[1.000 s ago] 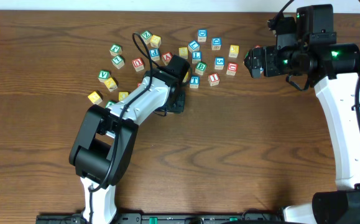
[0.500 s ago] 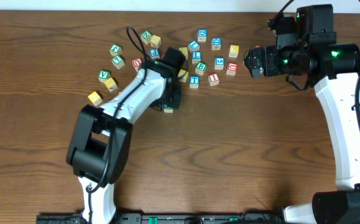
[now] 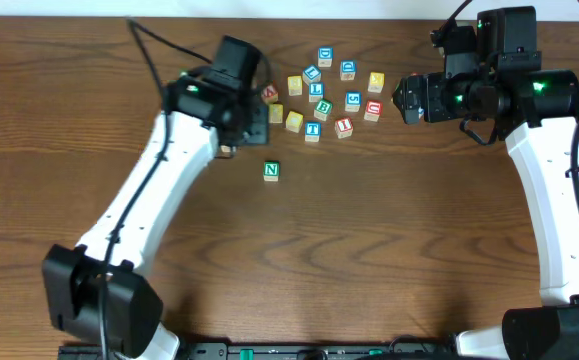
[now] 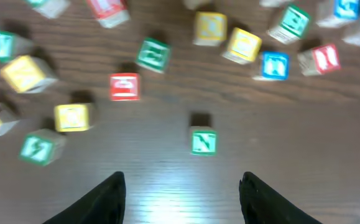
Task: Spell out NEURIPS
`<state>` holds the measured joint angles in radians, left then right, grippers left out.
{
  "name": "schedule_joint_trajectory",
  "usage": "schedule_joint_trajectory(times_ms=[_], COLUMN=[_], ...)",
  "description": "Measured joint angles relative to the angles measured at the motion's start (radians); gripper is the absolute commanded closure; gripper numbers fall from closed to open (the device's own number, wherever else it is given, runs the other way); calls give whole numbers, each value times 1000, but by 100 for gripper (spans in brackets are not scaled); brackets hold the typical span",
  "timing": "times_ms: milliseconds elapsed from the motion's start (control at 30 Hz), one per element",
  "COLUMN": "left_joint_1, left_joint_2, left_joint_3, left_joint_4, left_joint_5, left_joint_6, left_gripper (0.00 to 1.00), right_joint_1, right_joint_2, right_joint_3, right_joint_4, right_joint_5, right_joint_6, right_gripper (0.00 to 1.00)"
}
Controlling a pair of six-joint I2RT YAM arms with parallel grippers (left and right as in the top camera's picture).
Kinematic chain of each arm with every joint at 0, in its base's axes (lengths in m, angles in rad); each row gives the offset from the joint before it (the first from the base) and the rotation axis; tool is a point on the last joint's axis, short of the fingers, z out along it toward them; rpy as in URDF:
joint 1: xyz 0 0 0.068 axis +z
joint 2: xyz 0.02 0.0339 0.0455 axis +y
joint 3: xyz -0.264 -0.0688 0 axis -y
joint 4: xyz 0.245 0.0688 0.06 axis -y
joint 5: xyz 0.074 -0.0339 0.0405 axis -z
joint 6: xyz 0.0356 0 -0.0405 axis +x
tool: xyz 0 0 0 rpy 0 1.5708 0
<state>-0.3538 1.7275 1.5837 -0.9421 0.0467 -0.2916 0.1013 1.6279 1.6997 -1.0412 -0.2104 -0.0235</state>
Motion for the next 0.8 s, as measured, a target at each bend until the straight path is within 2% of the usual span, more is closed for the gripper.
schedule_joint_trajectory(times_ms=[267,600,800], left_joint_1=[145,175,176], left_joint_2=[-24,-21,54], left_joint_3=[0,0,0], left_joint_4=[-20,1,68], left_joint_5=[0,-10,-23], left_joint_6=[-3,-26,-27], left_gripper=[42,43,43], right_joint_1=[0,0,0], right_joint_2=[0,0,0], right_joint_3=[0,0,0], right_joint_4=[0,0,0], right_joint_5=[0,0,0], right_joint_6=[0,7,16], right_gripper=[1,1,1])
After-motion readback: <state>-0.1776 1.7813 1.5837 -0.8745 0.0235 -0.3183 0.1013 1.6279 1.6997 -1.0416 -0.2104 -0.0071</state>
